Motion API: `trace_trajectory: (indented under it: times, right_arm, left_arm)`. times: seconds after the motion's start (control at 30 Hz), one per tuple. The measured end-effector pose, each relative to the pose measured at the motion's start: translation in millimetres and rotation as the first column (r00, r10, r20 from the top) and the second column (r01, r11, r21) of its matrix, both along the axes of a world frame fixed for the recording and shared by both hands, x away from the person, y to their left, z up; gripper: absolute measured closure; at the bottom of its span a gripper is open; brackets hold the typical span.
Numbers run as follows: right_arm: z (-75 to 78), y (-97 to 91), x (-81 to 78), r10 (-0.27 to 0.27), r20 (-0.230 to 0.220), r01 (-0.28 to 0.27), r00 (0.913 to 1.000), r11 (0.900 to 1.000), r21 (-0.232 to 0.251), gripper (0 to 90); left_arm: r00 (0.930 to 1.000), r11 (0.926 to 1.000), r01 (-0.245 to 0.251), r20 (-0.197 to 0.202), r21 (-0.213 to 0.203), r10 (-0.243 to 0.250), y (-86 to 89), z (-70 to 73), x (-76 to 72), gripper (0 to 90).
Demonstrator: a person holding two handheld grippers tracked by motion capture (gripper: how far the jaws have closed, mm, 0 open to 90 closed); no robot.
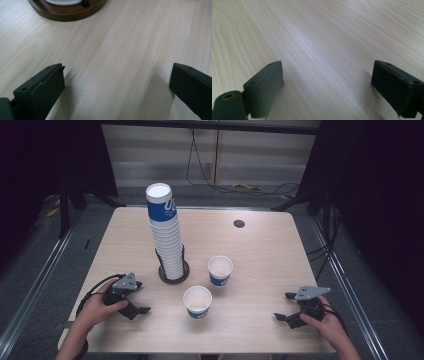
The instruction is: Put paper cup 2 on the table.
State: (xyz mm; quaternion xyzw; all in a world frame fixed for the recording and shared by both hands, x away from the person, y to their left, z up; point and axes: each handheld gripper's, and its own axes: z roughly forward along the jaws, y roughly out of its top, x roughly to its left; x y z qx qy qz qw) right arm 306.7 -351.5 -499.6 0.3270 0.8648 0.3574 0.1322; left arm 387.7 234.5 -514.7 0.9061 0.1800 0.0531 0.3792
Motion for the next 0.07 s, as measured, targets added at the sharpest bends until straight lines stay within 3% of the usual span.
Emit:
trace_trajectory:
  times: [0.07]
  right_arm:
    - [0.1,0.0,0.0,-0.001,0.000,0.001,1.0000,1.0000,-0.003,9.6]
  left_arm:
    - [1.0000,1.0000,-0.004,-0.002,0.001,0.004,-0.1,0.1,-0.5,0.0]
